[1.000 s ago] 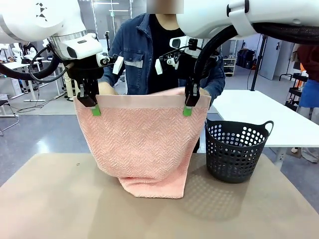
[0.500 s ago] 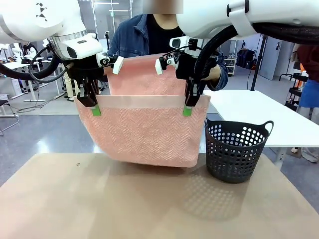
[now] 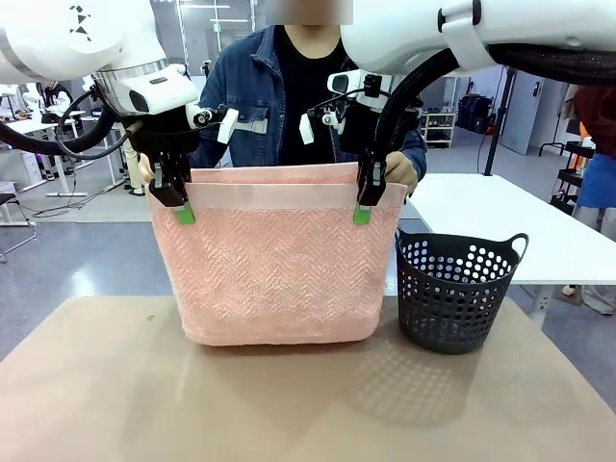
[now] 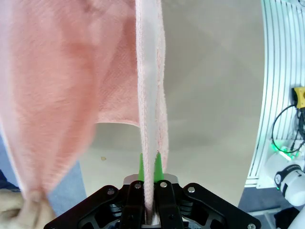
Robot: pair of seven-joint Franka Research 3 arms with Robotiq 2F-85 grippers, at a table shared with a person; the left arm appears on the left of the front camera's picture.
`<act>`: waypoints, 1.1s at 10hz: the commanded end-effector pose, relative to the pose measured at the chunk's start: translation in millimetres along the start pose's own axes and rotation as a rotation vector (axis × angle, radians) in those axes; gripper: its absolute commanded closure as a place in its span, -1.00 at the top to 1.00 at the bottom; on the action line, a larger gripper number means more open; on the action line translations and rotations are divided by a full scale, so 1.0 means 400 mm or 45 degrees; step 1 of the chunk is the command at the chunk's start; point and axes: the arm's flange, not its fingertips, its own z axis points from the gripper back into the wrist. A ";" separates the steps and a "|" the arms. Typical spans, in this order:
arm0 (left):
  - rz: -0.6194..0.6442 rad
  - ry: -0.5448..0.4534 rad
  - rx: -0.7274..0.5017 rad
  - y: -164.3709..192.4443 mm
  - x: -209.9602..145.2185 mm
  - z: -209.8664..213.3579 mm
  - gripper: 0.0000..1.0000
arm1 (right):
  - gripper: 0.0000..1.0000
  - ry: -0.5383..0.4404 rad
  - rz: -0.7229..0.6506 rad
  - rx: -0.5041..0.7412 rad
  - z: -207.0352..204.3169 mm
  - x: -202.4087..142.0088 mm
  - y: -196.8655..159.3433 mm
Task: Fold the towel.
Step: Release the end of the 100 cm Hotel Towel you were holding and grab the top end of the folded side.
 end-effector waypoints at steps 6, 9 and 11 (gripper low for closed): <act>-0.003 0.002 0.002 0.001 -0.003 0.002 -1.00 | -1.00 -0.009 0.007 0.004 -0.001 -0.001 0.000; -0.003 0.002 0.002 0.001 -0.003 0.002 -1.00 | -1.00 -0.009 0.007 0.004 -0.001 -0.001 0.000; -0.003 0.002 0.002 0.001 -0.003 0.002 -1.00 | -1.00 -0.009 0.007 0.004 -0.001 -0.001 0.000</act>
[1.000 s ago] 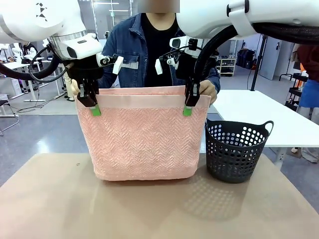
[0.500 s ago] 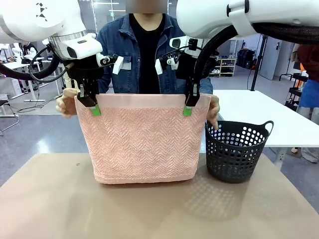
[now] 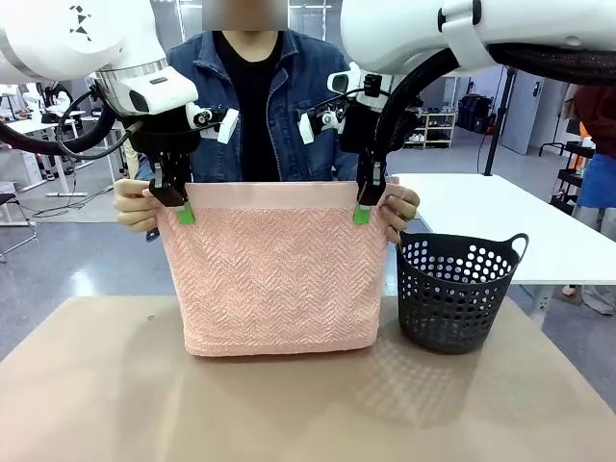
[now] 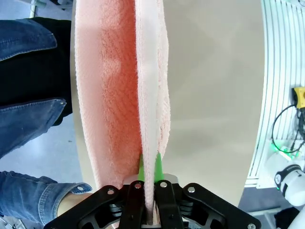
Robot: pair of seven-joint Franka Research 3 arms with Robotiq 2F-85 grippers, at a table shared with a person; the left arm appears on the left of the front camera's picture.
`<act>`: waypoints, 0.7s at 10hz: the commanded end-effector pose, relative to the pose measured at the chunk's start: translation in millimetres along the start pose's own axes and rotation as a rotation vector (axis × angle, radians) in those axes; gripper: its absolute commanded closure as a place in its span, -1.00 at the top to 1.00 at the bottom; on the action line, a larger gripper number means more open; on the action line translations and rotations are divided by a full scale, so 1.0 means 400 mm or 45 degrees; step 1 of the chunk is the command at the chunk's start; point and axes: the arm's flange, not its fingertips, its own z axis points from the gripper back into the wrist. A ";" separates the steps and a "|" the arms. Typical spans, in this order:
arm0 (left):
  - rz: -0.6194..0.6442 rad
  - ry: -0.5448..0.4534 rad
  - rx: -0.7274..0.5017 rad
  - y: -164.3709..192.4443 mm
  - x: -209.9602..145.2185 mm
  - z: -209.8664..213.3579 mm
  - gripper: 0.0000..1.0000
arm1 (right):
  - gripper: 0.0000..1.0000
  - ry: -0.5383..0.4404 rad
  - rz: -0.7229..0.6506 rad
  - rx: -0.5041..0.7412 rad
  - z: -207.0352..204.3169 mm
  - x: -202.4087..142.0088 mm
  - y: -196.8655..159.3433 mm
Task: Fold the towel.
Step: Release the end of the 100 cm Hotel Towel you were holding and grab the top end of the folded side.
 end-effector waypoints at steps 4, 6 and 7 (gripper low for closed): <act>-0.003 0.002 0.003 0.001 -0.004 0.002 -1.00 | -1.00 -0.008 0.007 0.005 -0.002 -0.002 0.000; -0.003 0.002 0.003 0.001 -0.004 0.002 -1.00 | -1.00 -0.008 0.007 0.005 -0.002 -0.002 0.000; -0.003 0.002 0.003 0.001 -0.004 0.002 -1.00 | -1.00 -0.008 0.007 0.005 -0.002 -0.002 0.000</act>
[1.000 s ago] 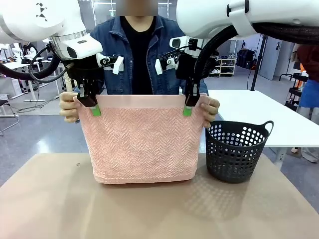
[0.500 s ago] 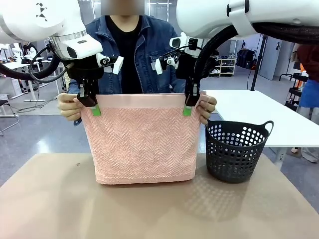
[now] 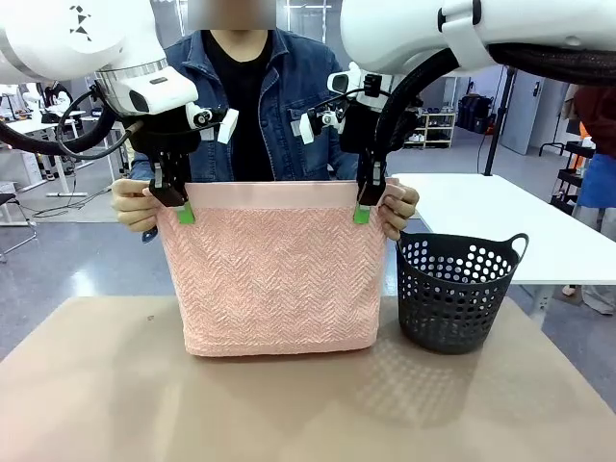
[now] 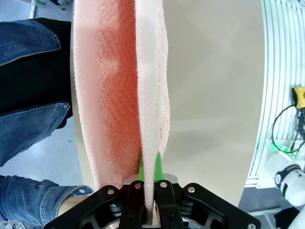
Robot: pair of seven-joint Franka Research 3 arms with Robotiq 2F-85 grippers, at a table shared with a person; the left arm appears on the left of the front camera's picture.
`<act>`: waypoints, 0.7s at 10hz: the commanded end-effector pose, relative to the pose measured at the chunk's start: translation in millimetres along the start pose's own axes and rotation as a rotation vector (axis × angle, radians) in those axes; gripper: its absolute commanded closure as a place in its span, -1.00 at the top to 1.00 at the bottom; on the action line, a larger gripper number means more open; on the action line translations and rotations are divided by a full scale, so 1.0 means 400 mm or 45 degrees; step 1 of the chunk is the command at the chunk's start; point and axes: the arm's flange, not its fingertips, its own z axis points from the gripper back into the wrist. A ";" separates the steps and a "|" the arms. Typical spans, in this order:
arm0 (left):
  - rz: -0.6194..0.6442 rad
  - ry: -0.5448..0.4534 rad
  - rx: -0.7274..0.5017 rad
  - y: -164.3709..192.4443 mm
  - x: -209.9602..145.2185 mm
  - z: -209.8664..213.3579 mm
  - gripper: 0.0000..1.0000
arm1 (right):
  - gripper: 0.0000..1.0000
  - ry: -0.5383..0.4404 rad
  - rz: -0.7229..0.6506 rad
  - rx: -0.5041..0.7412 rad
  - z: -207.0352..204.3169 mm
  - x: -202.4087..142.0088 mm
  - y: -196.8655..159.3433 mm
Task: Fold the towel.
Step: Release the end of the 100 cm Hotel Towel you were holding and grab the top end of the folded side.
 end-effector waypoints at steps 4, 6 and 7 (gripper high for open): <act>0.027 -0.014 0.035 -0.011 -0.013 0.022 0.56 | 0.42 -0.014 -0.001 -0.017 0.028 -0.015 0.020; 0.009 -0.008 0.120 -0.037 -0.010 0.063 0.28 | 1.00 -0.033 -0.014 -0.089 0.063 -0.029 0.034; 0.006 -0.035 0.164 -0.053 -0.009 0.091 1.00 | 1.00 -0.056 -0.004 -0.123 0.086 -0.033 0.046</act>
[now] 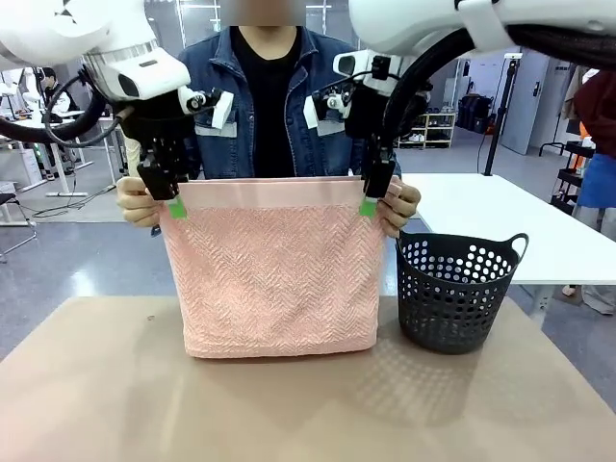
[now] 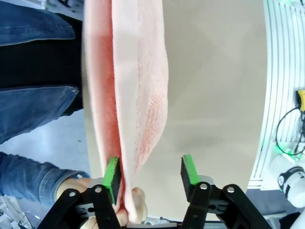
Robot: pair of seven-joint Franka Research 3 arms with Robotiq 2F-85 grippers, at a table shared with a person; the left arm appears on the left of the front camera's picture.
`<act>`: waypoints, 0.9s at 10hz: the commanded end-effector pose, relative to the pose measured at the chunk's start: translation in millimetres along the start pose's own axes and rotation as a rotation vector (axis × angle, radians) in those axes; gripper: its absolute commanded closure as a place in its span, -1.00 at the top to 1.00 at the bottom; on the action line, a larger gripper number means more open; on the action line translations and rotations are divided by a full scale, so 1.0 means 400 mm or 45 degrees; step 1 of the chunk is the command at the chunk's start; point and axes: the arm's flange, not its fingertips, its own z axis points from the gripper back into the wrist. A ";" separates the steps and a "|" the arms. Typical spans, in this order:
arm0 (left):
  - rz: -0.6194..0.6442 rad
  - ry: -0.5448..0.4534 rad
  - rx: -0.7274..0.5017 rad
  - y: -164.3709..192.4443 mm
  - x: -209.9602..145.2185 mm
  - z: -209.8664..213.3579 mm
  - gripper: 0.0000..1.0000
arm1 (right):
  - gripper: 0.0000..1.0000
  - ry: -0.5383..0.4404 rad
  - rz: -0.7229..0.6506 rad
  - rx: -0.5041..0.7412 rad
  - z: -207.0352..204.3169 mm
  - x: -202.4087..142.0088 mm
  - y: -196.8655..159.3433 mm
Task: Fold the towel.
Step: Release the end of the 100 cm Hotel Towel you were holding and grab the top end of the folded side.
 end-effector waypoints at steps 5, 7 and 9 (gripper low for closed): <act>0.037 -0.038 0.349 -0.079 -0.004 0.125 1.00 | 1.00 -0.053 0.062 -0.254 0.104 -0.014 0.070; 0.023 -0.027 0.325 -0.067 0.000 0.122 1.00 | 1.00 -0.072 0.099 -0.223 0.102 -0.005 0.057; 0.021 -0.023 0.286 -0.040 0.014 0.114 1.00 | 1.00 -0.050 0.118 -0.212 0.093 0.007 0.017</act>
